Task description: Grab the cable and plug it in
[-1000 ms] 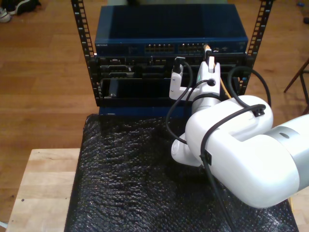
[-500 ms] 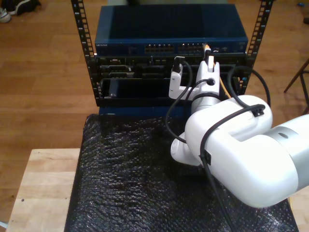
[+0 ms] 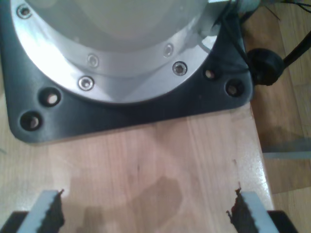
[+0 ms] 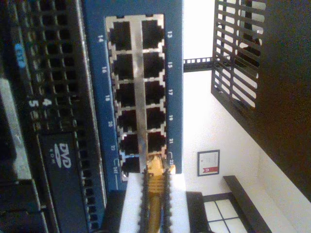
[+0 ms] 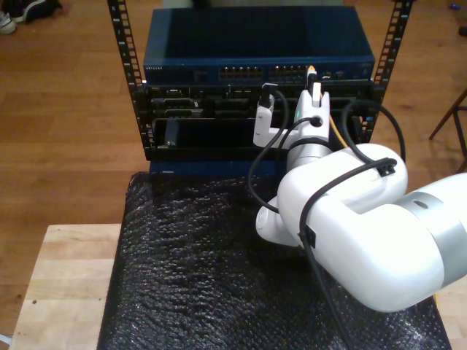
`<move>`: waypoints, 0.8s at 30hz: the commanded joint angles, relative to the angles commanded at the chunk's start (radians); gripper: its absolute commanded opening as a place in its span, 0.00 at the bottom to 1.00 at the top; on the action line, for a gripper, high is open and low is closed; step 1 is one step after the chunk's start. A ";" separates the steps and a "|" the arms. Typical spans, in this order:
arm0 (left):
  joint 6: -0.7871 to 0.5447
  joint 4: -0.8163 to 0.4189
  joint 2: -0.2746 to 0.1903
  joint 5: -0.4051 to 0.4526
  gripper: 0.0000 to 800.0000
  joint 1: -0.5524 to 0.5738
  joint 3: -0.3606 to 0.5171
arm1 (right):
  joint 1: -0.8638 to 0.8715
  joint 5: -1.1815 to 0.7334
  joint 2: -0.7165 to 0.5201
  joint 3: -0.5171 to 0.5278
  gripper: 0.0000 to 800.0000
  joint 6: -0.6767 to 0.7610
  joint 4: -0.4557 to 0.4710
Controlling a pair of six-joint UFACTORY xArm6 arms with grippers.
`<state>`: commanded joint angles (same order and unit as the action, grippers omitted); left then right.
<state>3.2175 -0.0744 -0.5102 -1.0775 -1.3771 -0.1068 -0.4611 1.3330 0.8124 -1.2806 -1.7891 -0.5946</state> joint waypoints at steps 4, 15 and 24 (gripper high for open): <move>0.000 0.000 0.000 0.000 1.00 0.000 0.000 | 0.008 -0.002 0.003 -0.012 0.00 0.000 0.000; 0.000 0.000 0.000 0.000 1.00 0.000 0.000 | 0.009 -0.005 0.003 -0.012 0.18 0.005 0.021; 0.000 0.000 -0.002 0.000 1.00 0.000 0.000 | 0.011 -0.035 -0.023 0.018 0.29 0.021 0.044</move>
<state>3.2175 -0.0744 -0.5117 -1.0775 -1.3771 -0.1068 -0.4503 1.2977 0.7894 -1.2622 -1.7676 -0.5501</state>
